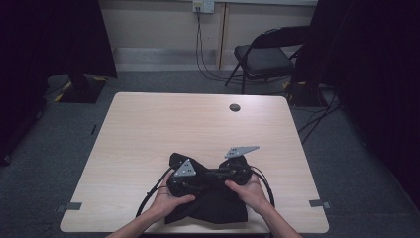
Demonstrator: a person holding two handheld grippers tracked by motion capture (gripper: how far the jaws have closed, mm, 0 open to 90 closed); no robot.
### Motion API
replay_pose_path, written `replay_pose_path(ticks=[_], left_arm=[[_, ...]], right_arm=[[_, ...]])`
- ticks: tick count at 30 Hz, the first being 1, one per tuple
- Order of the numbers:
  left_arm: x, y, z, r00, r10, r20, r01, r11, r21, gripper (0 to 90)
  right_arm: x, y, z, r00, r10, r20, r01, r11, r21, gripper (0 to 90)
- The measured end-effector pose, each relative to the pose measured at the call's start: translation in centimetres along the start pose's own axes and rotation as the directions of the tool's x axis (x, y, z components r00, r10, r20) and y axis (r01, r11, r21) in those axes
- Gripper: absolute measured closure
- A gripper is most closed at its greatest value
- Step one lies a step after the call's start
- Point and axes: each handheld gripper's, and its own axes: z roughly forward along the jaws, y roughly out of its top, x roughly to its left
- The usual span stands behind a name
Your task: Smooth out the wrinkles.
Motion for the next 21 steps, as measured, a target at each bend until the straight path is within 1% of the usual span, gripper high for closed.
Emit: replay_pose_path(ticks=[1, 2, 3, 4, 5, 6, 7, 8, 9, 10, 11, 12, 13, 14, 15, 17, 18, 19, 20, 21], left_arm=[[0.1, 0.1, -0.1, 1.0, -0.007, 0.0, 0.007, 1.0, 0.003, 49.3], [0.2, 0.3, -0.3, 1.0, -0.002, 0.005, 0.002, 0.9998, 0.021, 47.3], [0.3, 0.7, -0.8, 0.9998, -0.001, 0.018, 0.0, 0.999, 0.046, 46.8], [0.4, 1.0, -1.5, 1.0, 0.002, -0.002, -0.002, 0.9988, 0.049, 47.0], [0.3, 1.2, -2.4, 0.9997, -0.012, -0.023, 0.013, 0.9991, 0.04, 46.7], [0.3, 1.4, -3.3, 0.999, -0.026, -0.036, 0.028, 0.999, 0.036, 47.3], [0.0, 1.6, -4.5, 0.998, -0.021, -0.06, 0.023, 0.9994, 0.027, 48.7], [-0.4, 1.8, -5.6, 0.9988, -0.002, -0.049, 0.002, 1.0, 0.0, 49.2], [-1.0, 1.9, -6.5, 1.0, 0.008, -0.005, -0.008, 0.9995, -0.029, 51.8], [-1.7, 1.9, -7.2, 0.9993, 0.017, 0.034, -0.016, 0.9993, -0.035, 53.1], [-2.7, 1.8, -7.5, 0.9953, 0.042, 0.087, -0.039, 0.9986, -0.035, 53.5], [-3.9, 1.5, -7.4, 0.9908, 0.084, 0.106, -0.082, 0.9963, -0.027, 54.5], [-4.4, 1.2, -7.0, 0.9885, 0.089, 0.122, -0.089, 0.996, -0.007, 55.0], [-4.7, 0.7, -5.9, 0.9842, 0.068, 0.164, -0.077, 0.9961, 0.045, 54.6], [-4.9, 0.4, -5.2, 0.9835, 0.072, 0.166, -0.084, 0.9945, 0.063, 54.5], [-5.1, -0.5, -3.4, 0.9809, 0.104, 0.165, -0.125, 0.9844, 0.123, 53.2], [-5.1, -0.6, -2.9, 0.9814, 0.104, 0.161, -0.121, 0.9872, 0.104, 54.0], [-5.0, -0.4, -2.7, 0.982, 0.109, 0.154, -0.127, 0.9859, 0.11, 54.2], [-5.0, -0.4, -2.7, 0.982, 0.109, 0.154, -0.127, 0.9859, 0.11, 55.5], [-5.0, 0.0, -2.3, 0.9848, 0.138, 0.105, -0.151, 0.9801, 0.129, 56.6]], right_arm=[[0.1, -0.3, 0.1, 1.0, -0.005, 0.002, 0.005, 1.0, 0.007, 83.0], [0.2, -0.5, 0.2, 0.9999, -0.013, 0.01, 0.013, 1.0, 0.014, 83.0], [0.0, -0.7, 0.2, 0.9998, -0.012, 0.017, 0.011, 1.0, 0.01, 83.0], [-0.2, -0.7, 0.2, 1.0, 0.0, 0.01, 0.0, 1.0, 0.006, 83.0], [-0.4, -0.7, 0.2, 0.9999, -0.002, 0.014, 0.002, 1.0, 0.001, 83.0], [-0.6, -0.7, 0.1, 0.9998, 0.004, 0.021, -0.004, 1.0, -0.008, 83.0], [-0.8, -0.7, 0.1, 0.9997, 0.014, 0.018, -0.014, 1.0, -0.013, 83.0], [-0.9, -0.7, 0.1, 0.9996, 0.015, 0.022, -0.015, 1.0, -0.017, 83.0], [-1.1, -0.6, 0.1, 0.9995, 0.018, 0.024, -0.018, 1.0, -0.018, 83.0], [-1.2, -0.6, 0.1, 0.9994, 0.02, 0.027, -0.019, 1.0, -0.019, 83.1], [-1.3, -0.6, 0.1, 0.9992, 0.019, 0.037, -0.018, 1.0, -0.02, 83.1], [-1.4, -0.6, 0.2, 0.9991, 0.024, 0.036, -0.023, 1.0, -0.019, 83.0], [-1.4, -0.6, 0.2, 0.9989, 0.028, 0.039, -0.027, 0.999, -0.021, 83.0], [-1.5, -0.5, 0.3, 0.9987, 0.029, 0.042, -0.028, 0.999, -0.023, 83.0], [-1.5, -0.4, 0.3, 0.9985, 0.032, 0.044, -0.031, 0.999, -0.025, 83.1], [-1.5, -0.2, 0.2, 0.9981, 0.034, 0.051, -0.032, 0.999, -0.034, 83.1], [-1.4, -0.1, 0.0, 0.9982, 0.032, 0.051, -0.03, 0.999, -0.04, 83.2], [-1.2, 0.0, -0.1, 0.9983, 0.028, 0.05, -0.026, 0.998, -0.049, 83.2], [-1.0, 0.2, -0.3, 0.9991, 0.018, 0.038, -0.016, 0.998, -0.054, 83.4], [-0.6, 0.5, -0.5, 0.9996, -0.003, 0.026, 0.005, 0.998, -0.066, 83.4]])
